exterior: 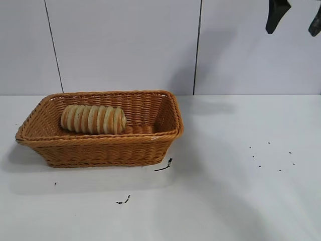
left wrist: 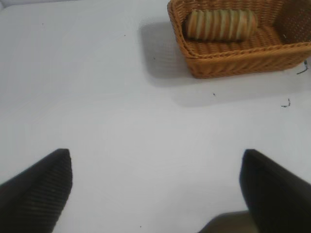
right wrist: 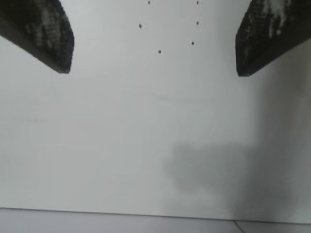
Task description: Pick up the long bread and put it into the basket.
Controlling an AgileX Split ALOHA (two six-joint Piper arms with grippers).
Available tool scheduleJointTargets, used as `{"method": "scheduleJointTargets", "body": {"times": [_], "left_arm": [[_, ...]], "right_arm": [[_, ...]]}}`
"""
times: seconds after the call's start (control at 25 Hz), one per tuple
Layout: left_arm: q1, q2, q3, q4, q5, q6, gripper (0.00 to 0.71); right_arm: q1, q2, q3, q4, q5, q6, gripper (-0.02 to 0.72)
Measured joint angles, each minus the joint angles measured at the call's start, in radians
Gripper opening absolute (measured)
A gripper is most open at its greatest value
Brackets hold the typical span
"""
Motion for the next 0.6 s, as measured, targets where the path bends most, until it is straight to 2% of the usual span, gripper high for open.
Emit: {"method": "scheduleJointTargets", "body": {"times": [0.32, 0.6], "left_arm": [[0.0, 0.0, 0.0, 0.0, 0.0, 0.0, 0.696], [0.0, 0.0, 0.0, 0.0, 0.0, 0.0, 0.696]], "right_arm": [[0.0, -0.501, 0.568, -0.003, -0.005, -0.008, 0.609], [0.0, -0.953, 0.928, -0.003, -0.132, -0.013, 0.609]]}}
